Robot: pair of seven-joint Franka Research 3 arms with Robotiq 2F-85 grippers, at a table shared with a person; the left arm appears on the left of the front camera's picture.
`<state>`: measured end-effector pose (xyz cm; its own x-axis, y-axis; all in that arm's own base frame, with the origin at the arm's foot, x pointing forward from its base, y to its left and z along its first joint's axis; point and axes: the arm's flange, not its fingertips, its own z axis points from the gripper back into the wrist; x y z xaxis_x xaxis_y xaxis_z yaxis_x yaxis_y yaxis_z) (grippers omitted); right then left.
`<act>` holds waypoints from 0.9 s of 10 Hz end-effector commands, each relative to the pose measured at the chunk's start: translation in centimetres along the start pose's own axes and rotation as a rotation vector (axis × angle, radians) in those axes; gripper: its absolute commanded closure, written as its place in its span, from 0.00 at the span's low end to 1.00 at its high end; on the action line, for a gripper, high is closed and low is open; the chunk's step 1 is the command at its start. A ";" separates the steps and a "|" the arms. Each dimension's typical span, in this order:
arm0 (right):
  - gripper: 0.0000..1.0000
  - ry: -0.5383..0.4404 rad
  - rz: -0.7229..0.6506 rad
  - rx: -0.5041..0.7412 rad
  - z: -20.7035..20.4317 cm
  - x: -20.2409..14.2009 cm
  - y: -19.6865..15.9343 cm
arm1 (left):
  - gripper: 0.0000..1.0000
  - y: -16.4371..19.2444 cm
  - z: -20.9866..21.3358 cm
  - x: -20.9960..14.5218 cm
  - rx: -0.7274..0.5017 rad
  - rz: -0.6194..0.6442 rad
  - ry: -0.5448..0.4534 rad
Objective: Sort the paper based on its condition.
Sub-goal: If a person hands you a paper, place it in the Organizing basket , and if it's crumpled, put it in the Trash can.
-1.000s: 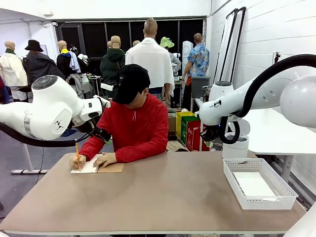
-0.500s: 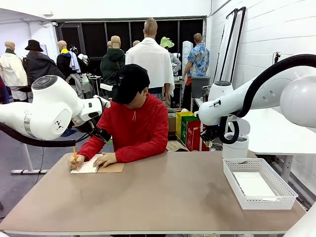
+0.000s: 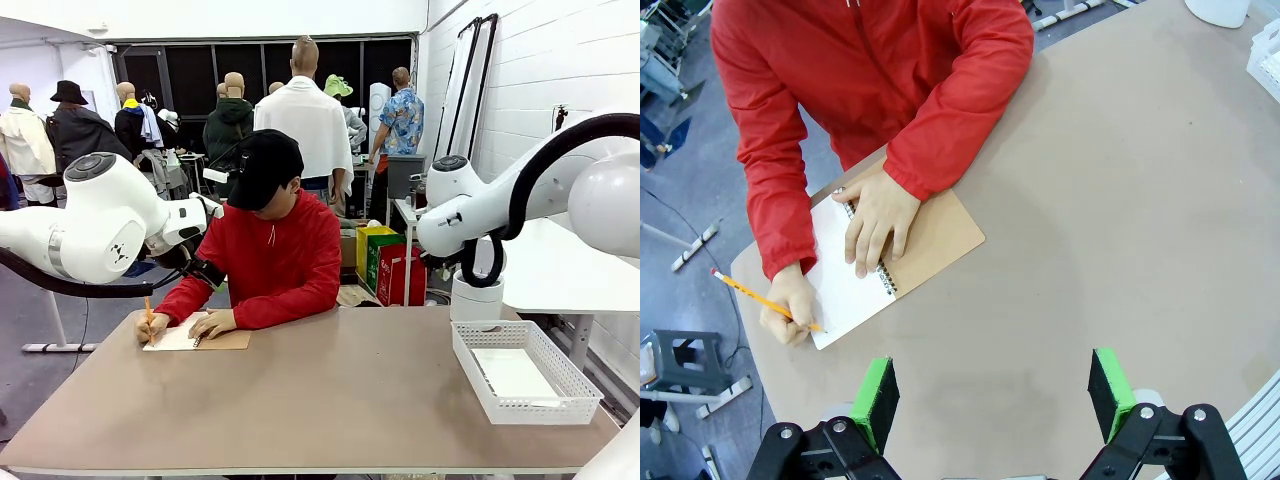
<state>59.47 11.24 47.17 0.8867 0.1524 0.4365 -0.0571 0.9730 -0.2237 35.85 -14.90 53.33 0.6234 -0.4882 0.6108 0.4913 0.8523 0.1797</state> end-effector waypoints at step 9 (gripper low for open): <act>0.83 -0.070 -0.360 -0.256 -6.0 3.4 -4.1 | 0.00 0.0 -0.1 -0.1 -0.001 -0.003 0.003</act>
<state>64.77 6.14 44.96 0.8234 -0.1558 0.5457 0.3302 0.9136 -0.2373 35.85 -14.91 53.32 0.6234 -0.4883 0.6107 0.4914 0.8522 0.1798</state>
